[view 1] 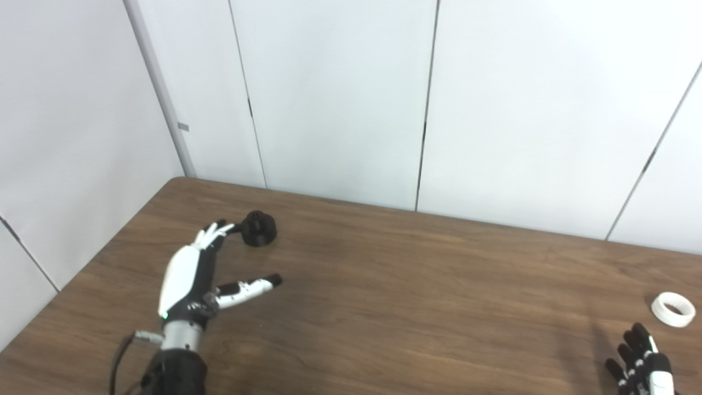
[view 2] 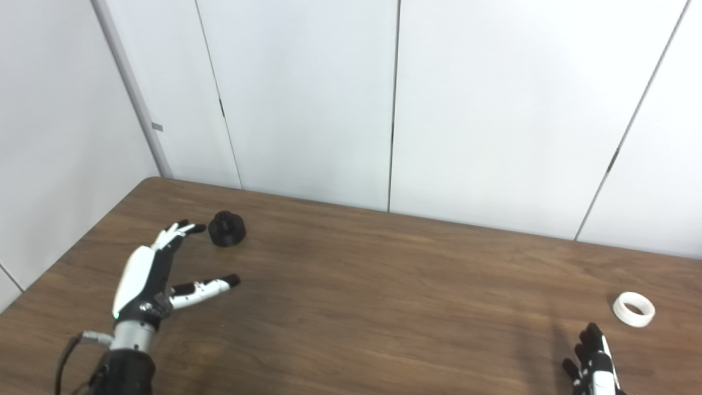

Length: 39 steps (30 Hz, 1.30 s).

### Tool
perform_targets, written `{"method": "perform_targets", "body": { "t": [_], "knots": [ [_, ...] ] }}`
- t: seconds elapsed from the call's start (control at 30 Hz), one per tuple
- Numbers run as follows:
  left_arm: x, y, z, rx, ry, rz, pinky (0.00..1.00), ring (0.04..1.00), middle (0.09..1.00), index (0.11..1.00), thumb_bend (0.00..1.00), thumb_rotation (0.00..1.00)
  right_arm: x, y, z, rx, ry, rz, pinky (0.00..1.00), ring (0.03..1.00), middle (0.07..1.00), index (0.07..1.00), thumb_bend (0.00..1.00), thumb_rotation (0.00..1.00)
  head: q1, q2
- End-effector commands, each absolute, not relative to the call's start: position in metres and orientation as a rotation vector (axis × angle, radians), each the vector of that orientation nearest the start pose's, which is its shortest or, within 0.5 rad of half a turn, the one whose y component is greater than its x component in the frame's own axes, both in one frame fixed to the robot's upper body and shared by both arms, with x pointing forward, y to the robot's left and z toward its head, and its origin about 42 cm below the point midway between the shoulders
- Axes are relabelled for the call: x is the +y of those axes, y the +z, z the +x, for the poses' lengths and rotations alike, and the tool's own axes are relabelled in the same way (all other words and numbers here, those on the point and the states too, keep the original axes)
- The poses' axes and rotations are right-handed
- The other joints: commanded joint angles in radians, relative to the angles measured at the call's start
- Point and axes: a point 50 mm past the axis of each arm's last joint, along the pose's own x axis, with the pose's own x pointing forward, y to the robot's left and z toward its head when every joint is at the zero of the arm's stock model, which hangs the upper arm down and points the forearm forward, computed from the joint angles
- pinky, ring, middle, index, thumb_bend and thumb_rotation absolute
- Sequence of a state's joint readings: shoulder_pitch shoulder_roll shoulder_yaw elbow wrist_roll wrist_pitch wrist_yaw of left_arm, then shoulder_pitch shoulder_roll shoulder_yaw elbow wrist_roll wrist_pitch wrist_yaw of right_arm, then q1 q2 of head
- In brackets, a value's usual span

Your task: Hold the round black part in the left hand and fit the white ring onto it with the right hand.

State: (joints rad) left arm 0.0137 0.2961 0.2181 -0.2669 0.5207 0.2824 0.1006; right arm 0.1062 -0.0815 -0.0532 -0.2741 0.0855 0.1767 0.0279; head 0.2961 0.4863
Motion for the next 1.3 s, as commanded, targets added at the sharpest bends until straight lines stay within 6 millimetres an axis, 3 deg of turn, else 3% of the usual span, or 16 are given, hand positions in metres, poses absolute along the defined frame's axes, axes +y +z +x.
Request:
{"method": "perform_targets", "body": {
  "t": [0.0,0.5,0.9,1.27],
  "knots": [
    [0.376,0.200,0.277,-0.044,0.516,0.849,1.00,1.000,0.947,0.827,0.98,0.38,-0.248,0.138,0.246,0.000,-0.029,-0.009,1.00,1.000,1.000,1.000,0.50,1.00,0.001,0.000],
    [0.403,0.199,0.335,0.065,0.557,0.957,1.00,0.990,0.931,0.812,1.00,0.40,-0.247,0.143,0.245,-0.001,-0.035,-0.012,1.00,1.000,1.000,1.000,0.43,1.00,-0.007,0.003],
    [0.389,0.205,0.380,0.083,0.523,0.960,1.00,0.988,0.933,0.808,1.00,0.39,-0.247,0.146,0.240,0.001,-0.036,-0.029,1.00,1.000,1.000,1.000,0.38,1.00,-0.008,0.008],
    [0.383,0.203,0.414,0.152,0.499,1.001,1.00,1.000,0.951,0.826,1.00,0.39,-0.248,0.148,0.237,0.000,-0.030,-0.025,1.00,1.000,1.000,1.000,0.40,1.00,-0.009,0.010]
  ]
}}
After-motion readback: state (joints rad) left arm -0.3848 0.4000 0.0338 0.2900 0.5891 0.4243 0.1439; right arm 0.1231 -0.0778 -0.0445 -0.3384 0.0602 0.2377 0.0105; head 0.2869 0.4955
